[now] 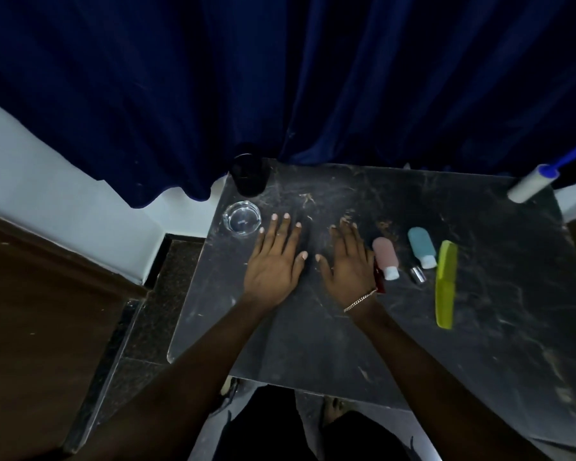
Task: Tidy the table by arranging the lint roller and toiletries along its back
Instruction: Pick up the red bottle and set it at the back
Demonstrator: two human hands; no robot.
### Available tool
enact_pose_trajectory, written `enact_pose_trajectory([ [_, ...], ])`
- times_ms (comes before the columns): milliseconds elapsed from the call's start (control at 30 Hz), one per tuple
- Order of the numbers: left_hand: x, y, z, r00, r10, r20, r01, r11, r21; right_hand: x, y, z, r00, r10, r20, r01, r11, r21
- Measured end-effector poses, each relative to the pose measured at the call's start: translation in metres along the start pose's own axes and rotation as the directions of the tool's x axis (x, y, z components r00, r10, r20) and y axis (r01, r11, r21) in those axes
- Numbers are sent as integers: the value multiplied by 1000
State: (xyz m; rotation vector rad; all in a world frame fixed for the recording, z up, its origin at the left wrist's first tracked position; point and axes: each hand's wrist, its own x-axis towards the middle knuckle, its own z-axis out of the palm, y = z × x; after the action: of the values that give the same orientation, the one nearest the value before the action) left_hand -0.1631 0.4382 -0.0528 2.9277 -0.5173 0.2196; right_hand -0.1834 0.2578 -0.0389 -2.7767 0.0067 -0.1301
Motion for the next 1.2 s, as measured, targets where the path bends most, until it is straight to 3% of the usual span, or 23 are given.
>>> enact_pose_trajectory([
  [233,-13,63,23,999,29,31,-26,997,-71,-46,57,-1,986,98,-136,-94,995,37],
  [433,-15,109,48,987,-109,115,140,941,-309,-65,92,15,968,241,-70,-227,960,161],
  [600,-5,128,66,891,-380,248,454,724,-519,-68,101,29,953,301,-41,-287,936,203],
  [800,8,136,82,755,-518,401,641,460,-614,-67,106,38,952,302,-46,-282,926,250],
  [1033,11,131,83,683,-468,561,685,141,-715,-65,110,39,954,299,-14,-275,893,356],
  [1133,8,127,73,698,-394,598,647,-11,-762,-63,106,34,957,288,-29,-249,868,430],
  [1200,8,124,66,723,-353,594,621,-47,-783,-64,103,32,959,279,-41,-229,856,464],
])
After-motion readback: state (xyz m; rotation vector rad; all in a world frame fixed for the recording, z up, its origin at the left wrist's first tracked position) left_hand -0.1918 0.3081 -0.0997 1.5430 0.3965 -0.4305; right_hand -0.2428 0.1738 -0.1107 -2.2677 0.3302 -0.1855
